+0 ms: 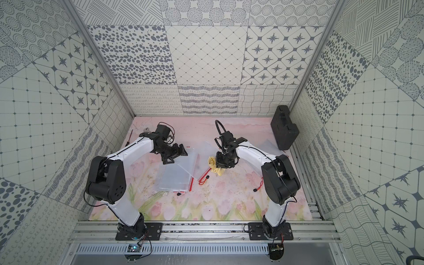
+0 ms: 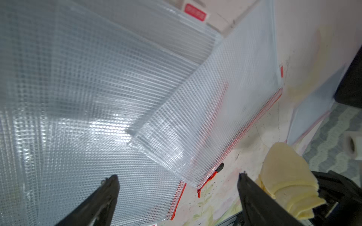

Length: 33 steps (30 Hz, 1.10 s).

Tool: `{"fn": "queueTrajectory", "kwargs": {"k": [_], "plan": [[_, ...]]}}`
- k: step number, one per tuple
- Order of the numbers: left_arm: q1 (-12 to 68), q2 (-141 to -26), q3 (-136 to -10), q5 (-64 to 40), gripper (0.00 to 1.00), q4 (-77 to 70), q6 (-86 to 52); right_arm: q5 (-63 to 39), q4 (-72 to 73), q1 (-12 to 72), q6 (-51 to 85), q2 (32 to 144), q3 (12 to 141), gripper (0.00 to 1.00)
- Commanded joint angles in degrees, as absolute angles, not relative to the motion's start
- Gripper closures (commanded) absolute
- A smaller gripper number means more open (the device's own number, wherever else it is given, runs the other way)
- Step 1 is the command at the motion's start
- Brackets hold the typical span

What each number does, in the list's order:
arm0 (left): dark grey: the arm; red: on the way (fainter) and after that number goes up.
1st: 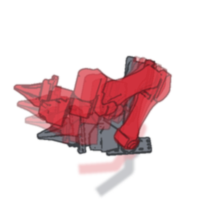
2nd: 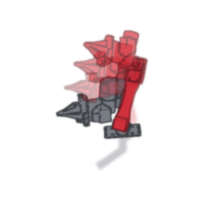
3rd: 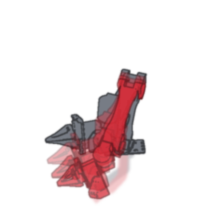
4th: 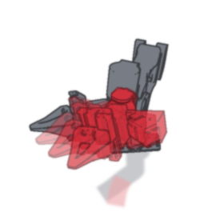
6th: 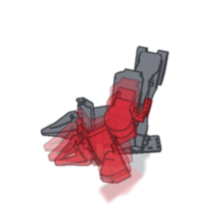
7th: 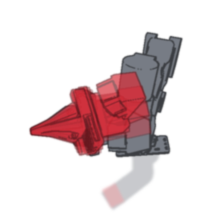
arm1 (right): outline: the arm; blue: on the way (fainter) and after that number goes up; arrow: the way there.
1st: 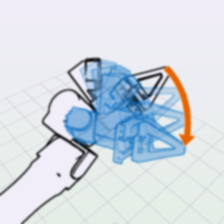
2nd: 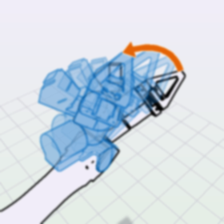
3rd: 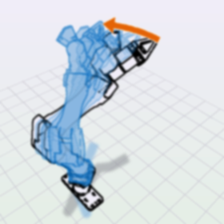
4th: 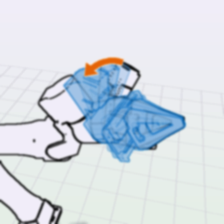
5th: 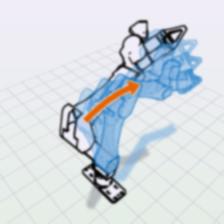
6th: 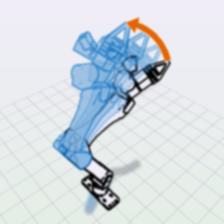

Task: Wipe the document bag
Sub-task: Adjust the document bag at the center of the board.

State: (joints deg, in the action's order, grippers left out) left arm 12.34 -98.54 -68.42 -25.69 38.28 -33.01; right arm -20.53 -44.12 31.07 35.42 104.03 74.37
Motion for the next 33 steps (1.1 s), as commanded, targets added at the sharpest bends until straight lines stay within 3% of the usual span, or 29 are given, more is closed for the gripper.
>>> {"fn": "queueTrajectory", "kwargs": {"k": [1, 6, 8, 10, 15, 33], "plan": [[4.5, -96.7, -59.2, -41.1, 0.07, 19.8, -38.1, -21.2, -44.1, 31.7, 36.0, 107.1, 78.0, 1.0], [3.5, -99.0, -54.0, -43.1, 0.09, 14.1, -39.2, -21.1, -44.7, 31.9, 35.7, 108.7, 79.4, 1.0], [3.5, -100.1, -51.7, -45.3, 0.15, 8.8, -41.8, -21.1, -44.7, 32.0, 35.7, 108.9, 79.2, 1.0], [3.6, -101.3, -50.1, -47.2, 0.28, 4.3, -44.0, -21.0, -44.9, 32.0, 35.5, 109.0, 78.9, 1.0], [3.6, -101.0, -48.8, -48.2, 0.41, 2.0, -44.5, -20.9, -44.6, 32.3, 35.9, 108.6, 77.6, 1.0], [5.9, -101.3, -49.0, -51.4, 0.4, 3.0, -42.4, -21.0, -44.1, 34.1, 36.3, 111.1, 77.8, 1.0]]}}
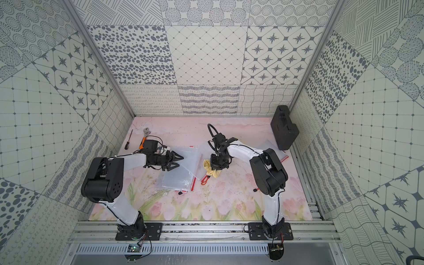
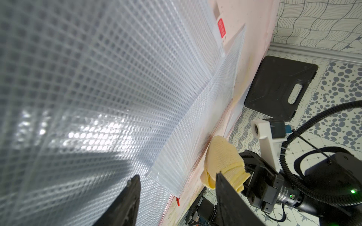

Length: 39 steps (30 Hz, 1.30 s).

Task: Wipe the document bag
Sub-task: Adjust the document bag at the center of the board.

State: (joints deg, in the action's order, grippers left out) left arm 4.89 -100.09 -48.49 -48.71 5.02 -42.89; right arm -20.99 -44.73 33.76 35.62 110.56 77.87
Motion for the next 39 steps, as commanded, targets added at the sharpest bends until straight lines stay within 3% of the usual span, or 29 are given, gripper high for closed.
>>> {"fn": "queueTrajectory", "kwargs": {"k": [1, 8, 23, 30, 39], "plan": [[6.0, -101.5, -49.2, -50.8, 0.4, 3.8, -41.9, -20.8, -44.3, 34.2, 36.3, 111.0, 77.7, 1.0], [7.2, -101.8, -49.4, -50.6, 0.43, 4.2, -41.5, -20.7, -44.5, 34.3, 36.2, 110.9, 77.5, 1.0], [9.1, -102.5, -50.4, -48.1, 0.62, 2.6, -42.3, -20.5, -44.2, 34.9, 36.3, 110.4, 76.4, 1.0], [10.1, -101.6, -52.0, -46.6, 1.0, 5.6, -41.3, -17.9, -45.9, 35.0, 37.0, 107.8, 76.0, 1.0], [21.3, -98.9, -56.1, -44.4, 1.0, 9.2, -41.7, -13.5, -48.6, 30.1, 37.5, 94.0, 73.9, 1.0]]}}
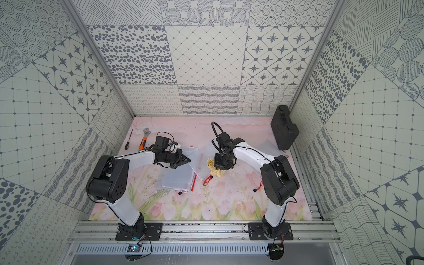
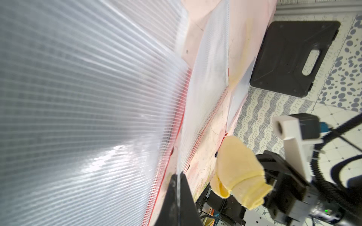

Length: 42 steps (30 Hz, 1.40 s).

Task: Wipe the document bag
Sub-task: Adjust the document bag at the center of the board, then wipe the dirt from the document bag.

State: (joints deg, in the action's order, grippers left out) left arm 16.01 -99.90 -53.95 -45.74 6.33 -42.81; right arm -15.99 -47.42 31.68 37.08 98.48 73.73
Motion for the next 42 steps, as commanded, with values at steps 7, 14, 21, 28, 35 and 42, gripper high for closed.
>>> {"fn": "queueTrajectory", "kwargs": {"k": [7, 14, 21, 28, 35, 42], "plan": [[33.1, -103.3, -56.7, -41.3, 1.0, 8.0, -42.9, -17.5, -49.6, 32.3, 35.8, 94.8, 75.0, 1.0], [34.6, -109.1, -56.4, -39.3, 1.0, 6.6, -43.5, -23.9, -40.9, 37.0, 39.5, 104.0, 71.8, 1.0], [34.6, -111.1, -60.1, -39.1, 1.0, 11.4, -40.4, -24.1, -37.2, 35.8, 40.4, 111.5, 70.0, 1.0], [34.5, -110.0, -60.4, -37.7, 1.0, 15.4, -37.4, -17.0, -40.1, 25.8, 39.5, 110.5, 66.0, 1.0], [34.5, -110.7, -58.8, -38.1, 1.0, 15.0, -37.7, -9.7, -47.9, 14.1, 32.6, 108.1, 70.0, 1.0], [34.5, -110.0, -58.2, -37.5, 1.0, 14.2, -38.3, -13.0, -46.3, 23.9, 35.8, 108.7, 73.1, 1.0]]}}
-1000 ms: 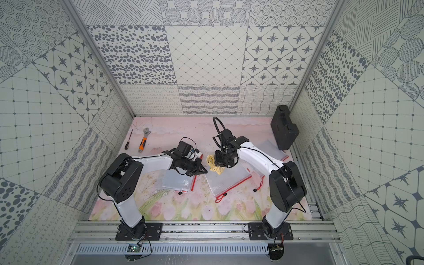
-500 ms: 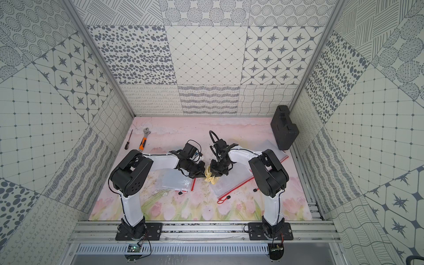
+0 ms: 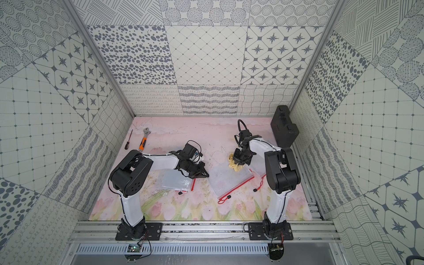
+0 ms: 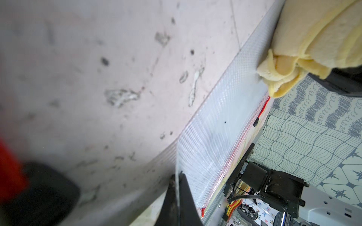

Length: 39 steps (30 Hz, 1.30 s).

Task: Wipe the document bag
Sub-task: Wipe the dirt from the document bag.

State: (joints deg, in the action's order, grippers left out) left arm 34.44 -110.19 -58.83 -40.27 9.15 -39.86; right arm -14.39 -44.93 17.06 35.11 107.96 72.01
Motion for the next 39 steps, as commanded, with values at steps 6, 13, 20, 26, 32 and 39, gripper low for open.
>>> {"fn": "queueTrajectory", "kwargs": {"k": [6, 13, 20, 26, 32, 39], "plan": [[34.5, -110.0, -58.6, -37.8, 1.0, 14.7, -38.5, -18.5, -42.6, 33.3, 39.9, 113.2, 75.5, 1.0], [34.5, -108.6, -59.0, -36.6, 1.0, 16.3, -37.6, -14.2, -46.5, 22.9, 34.4, 114.4, 76.0, 1.0], [34.5, -108.5, -58.8, -36.7, 1.0, 16.3, -37.6, -7.6, -52.7, 11.0, 27.7, 114.5, 80.9, 1.0], [34.4, -109.6, -60.0, -36.0, 1.0, 16.9, -37.7, -10.3, -50.4, 23.2, 30.5, 110.8, 76.8, 1.0], [34.4, -109.6, -60.7, -35.6, 1.0, 17.5, -37.8, -18.3, -43.5, 37.0, 37.2, 110.3, 69.6, 1.0], [34.4, -108.7, -60.4, -34.6, 1.0, 19.3, -36.8, -12.7, -47.6, 31.2, 35.7, 107.4, 66.9, 1.0]]}}
